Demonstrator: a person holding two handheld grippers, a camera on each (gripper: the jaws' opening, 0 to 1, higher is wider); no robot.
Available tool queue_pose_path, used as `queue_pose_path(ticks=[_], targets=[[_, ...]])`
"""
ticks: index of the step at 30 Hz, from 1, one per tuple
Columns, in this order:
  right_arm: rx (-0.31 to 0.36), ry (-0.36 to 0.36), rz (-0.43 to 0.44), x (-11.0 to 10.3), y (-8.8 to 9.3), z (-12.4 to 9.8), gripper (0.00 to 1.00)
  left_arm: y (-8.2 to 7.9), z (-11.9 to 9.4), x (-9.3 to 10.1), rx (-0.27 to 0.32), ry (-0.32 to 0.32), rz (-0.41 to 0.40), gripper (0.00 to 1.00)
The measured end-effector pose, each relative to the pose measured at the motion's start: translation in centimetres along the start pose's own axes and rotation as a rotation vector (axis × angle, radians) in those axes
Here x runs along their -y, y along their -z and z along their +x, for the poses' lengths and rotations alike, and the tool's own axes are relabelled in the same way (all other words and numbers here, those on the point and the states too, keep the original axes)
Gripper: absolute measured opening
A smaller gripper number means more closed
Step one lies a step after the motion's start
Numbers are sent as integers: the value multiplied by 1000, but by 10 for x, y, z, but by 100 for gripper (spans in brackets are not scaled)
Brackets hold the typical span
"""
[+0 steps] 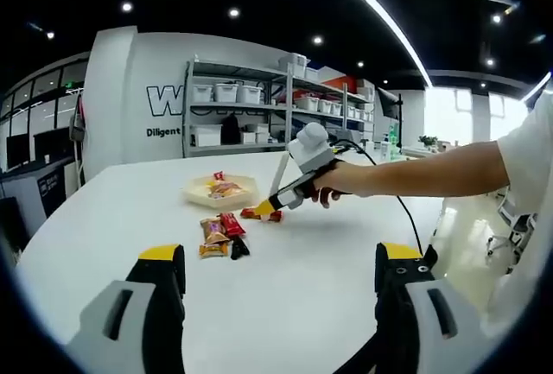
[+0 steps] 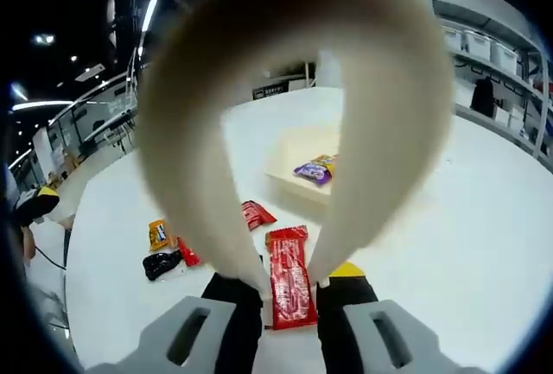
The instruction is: Place the target food into the container with the food tongs after gripping and lifting it, then release it inside without dropping or visibly crushing the food.
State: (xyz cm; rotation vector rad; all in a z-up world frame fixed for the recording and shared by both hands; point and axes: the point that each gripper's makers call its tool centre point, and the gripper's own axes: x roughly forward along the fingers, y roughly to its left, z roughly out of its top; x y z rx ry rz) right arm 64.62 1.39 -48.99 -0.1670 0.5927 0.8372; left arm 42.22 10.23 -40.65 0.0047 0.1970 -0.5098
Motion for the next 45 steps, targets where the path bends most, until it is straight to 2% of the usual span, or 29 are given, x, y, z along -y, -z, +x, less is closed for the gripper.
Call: queue_pose_path(ticks=[4,7,14,22,27,31,33,37,45], targets=[[0,6,-10,-3,-1,-2,17,3,4,0,0,6,-14,89],[60,-15,8,-9,-18,-11,18,5,7,1,-7,10,-10,89],[127,-14,38,4,-52,-18,17,3,8,-4,2,6,-13,88],[158,-2,66,11,-70,-14,18,7,7,-13,8,-6,-25,88],[159,7,69,16,-84,4,18,9,9,-12,23,15,-49,88],[163,22,89,25,-96,22,18,12,11,-7,24,31,-31,88],[169,19,120,24,-97,28,18,15,12,-9,20,35,-42,88],[149,27,82,24,-94,44,19,13,8,-10,33,50,-47,88],[120,44,89,31,-90,65,19,13,3,-19,31,37,-24,85]])
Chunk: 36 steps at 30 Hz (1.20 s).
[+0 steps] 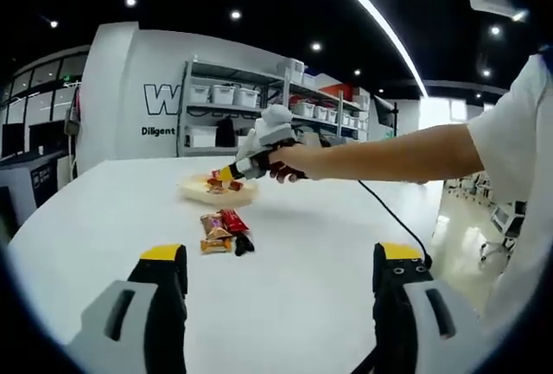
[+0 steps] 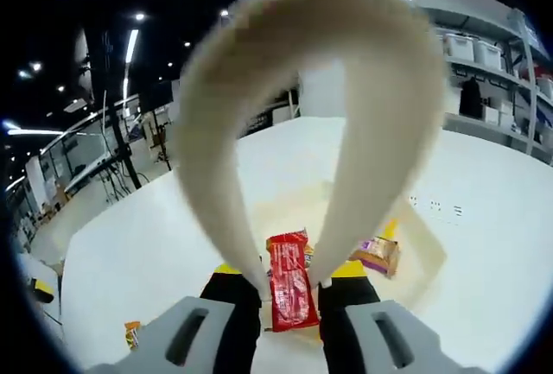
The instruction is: Place the target food into the container with the food tongs after gripping and lifting it, then release it inside without dropping or visibly crushing the food.
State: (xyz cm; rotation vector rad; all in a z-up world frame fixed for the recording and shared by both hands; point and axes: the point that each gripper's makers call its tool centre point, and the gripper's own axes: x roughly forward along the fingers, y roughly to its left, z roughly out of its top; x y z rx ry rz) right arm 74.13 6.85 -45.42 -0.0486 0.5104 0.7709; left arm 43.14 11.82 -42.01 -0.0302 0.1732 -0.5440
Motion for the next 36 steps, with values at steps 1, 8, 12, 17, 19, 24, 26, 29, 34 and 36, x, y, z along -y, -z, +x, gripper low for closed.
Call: queue_pose_path(ticks=[1,8,12,17,19,24,26,29,34,36], targets=[[0,2,0,1,0,1,19,0,0,-1,0,-1,0,85],[-29,22,-15,6,10,16,19,3,-4,-6,-7,-9,-4,86],[-14,41,-34,9,8,19,19,4,-5,-10,-5,-6,-33,87],[-7,58,-51,14,10,22,21,2,-4,-13,7,-14,-47,88],[-4,62,-42,13,9,16,22,3,-4,-13,4,-14,-48,89],[42,44,-35,6,-4,0,22,-1,-4,-4,20,8,-69,88],[50,50,-20,6,-8,-8,22,-3,-5,1,26,17,-77,88],[59,46,-26,0,-13,-19,22,-6,-6,9,23,16,-49,88],[64,33,2,-2,-19,-31,22,-9,-9,11,23,9,-40,89],[68,32,8,-2,-20,-37,21,-11,-10,13,23,2,-31,89]])
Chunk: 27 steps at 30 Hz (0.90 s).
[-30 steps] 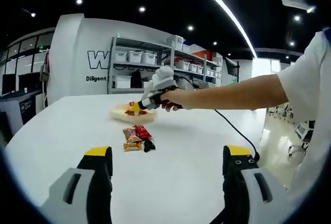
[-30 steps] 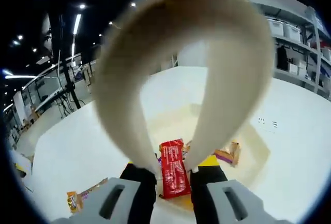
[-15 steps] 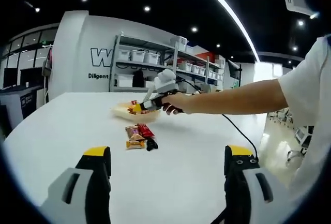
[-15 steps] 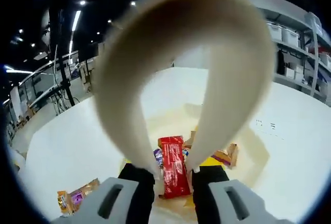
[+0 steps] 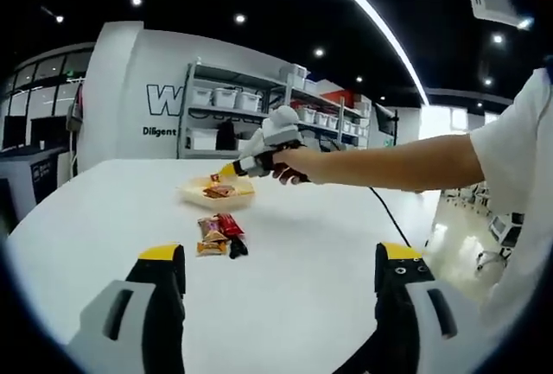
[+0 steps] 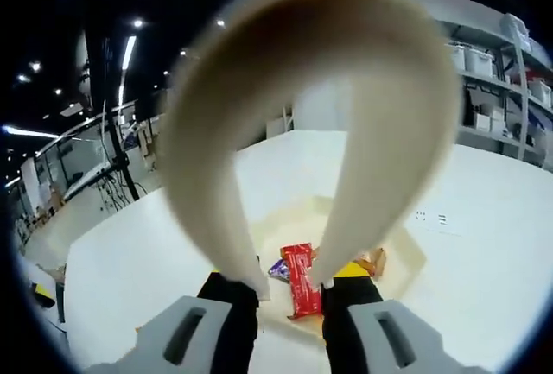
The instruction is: Place the target food into the container with the food tongs after gripping and lifting it, then release it inside without dropping or visibly crushing the food.
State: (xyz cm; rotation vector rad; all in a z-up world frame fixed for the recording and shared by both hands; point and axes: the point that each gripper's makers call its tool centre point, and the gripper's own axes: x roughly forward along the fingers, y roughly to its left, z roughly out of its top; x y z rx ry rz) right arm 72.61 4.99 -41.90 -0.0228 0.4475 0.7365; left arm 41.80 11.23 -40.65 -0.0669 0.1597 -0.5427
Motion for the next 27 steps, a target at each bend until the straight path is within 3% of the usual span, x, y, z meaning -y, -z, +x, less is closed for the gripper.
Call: queue_pose_path(ticks=[6,9,18,27], targets=[[8,-12,29,-3,-5,-18,20,-5,-3,3,-1,-2,19,90],[-23,-40,103,-11,-2,-30,18,-5,-2,2,-8,-9,21,92],[-45,-92,107,-32,7,-56,19,-2,-1,5,-36,-23,20,98],[-72,-94,78,-37,24,-63,19,-4,-1,11,-37,-28,49,99]])
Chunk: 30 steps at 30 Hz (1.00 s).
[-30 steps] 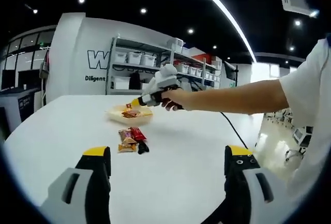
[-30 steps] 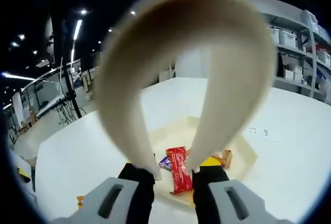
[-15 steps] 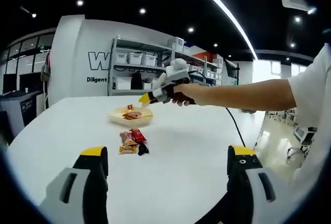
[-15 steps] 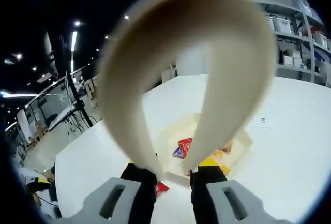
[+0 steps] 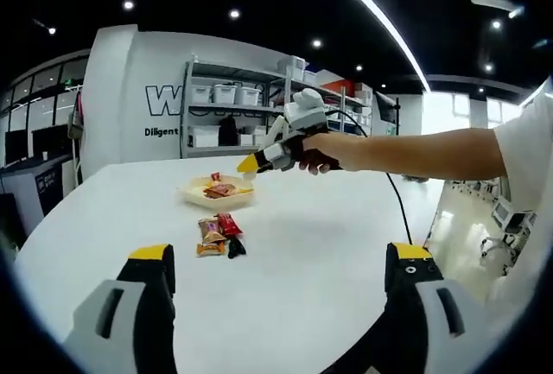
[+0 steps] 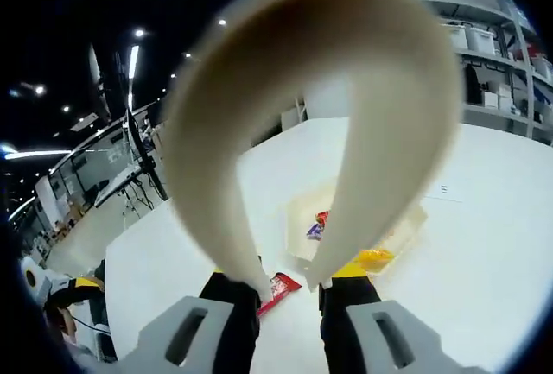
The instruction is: Place the target food into the container with the food tongs after gripping and lifting it, then release it inside without dropping or visibly crushing the food.
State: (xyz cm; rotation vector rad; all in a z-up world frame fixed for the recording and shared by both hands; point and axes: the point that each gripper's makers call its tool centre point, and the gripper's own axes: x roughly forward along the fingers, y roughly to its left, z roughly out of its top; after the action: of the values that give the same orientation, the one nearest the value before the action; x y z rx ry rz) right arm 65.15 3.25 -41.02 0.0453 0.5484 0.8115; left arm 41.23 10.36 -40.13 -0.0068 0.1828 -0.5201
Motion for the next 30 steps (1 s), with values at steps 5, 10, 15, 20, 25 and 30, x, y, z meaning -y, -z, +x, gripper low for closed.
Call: queue_pose_path(ticks=[5,10,15,20,25,30], targets=[[-16,-1,6,-2,10,-2,19,1,-1,0,5,3,-10,99],[-35,-15,6,-10,19,-1,18,2,0,2,1,9,-10,99],[-51,-26,-12,-19,31,3,19,2,0,2,3,8,-14,99],[-75,-35,-18,-27,42,10,19,6,-1,3,-9,6,-8,99],[-69,-54,19,-32,48,25,19,7,-1,2,-17,-12,23,99],[-63,-55,17,-35,48,36,19,5,-1,3,-16,-12,27,99]])
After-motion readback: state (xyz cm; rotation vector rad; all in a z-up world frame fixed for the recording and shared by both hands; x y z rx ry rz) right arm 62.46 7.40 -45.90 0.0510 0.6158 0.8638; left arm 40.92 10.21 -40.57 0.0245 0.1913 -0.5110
